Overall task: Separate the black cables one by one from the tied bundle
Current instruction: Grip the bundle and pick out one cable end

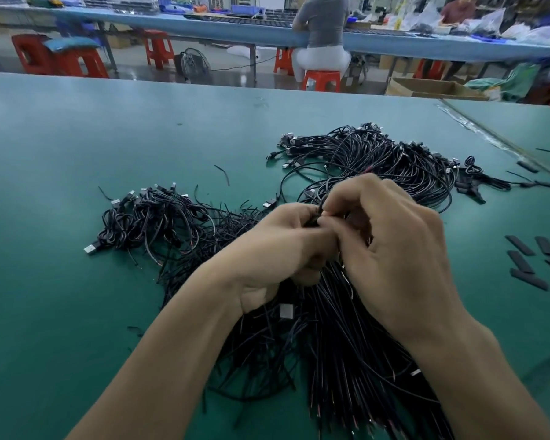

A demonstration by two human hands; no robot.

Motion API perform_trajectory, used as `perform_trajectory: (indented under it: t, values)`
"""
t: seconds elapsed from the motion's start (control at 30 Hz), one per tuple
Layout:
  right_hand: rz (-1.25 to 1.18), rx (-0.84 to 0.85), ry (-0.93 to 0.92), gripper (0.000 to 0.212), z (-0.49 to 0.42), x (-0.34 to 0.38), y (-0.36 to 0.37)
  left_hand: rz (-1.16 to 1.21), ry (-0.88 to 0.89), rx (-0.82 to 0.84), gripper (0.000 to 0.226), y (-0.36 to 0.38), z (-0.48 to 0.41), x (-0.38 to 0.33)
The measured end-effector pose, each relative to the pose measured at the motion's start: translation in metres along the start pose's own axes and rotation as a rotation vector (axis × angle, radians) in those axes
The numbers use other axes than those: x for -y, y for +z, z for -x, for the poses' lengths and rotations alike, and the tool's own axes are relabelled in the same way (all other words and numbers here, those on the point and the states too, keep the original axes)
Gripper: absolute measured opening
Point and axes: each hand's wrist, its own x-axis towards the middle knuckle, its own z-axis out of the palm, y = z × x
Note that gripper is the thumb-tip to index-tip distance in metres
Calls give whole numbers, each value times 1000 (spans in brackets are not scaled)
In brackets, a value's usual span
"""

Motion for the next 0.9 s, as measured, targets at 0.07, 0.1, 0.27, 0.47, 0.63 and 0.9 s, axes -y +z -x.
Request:
perform_trajectory:
  t: [0.07, 0.1, 0.27, 0.47, 0.63, 0.9]
  values:
    - [9, -117, 16, 15, 0, 0, 1, 204, 42, 12, 15, 3, 0, -7]
    - [9, -172, 24, 15, 0, 1, 1, 304, 52, 20, 16, 5, 1, -10]
    - [-300, -275, 238, 28, -3, 5, 1, 241, 236, -175, 18, 14, -2, -6]
    - [-773, -172, 499, 26, -8, -2, -2, -500, 587, -399, 17, 0, -10, 8]
    - [-1128, -118, 741, 19, -11, -8, -5, -774, 800, -461, 25, -8, -10, 15]
    - [-1089, -98, 714, 18, -11, -8, -8, -473, 715, -394, 29, -2, -5, 11]
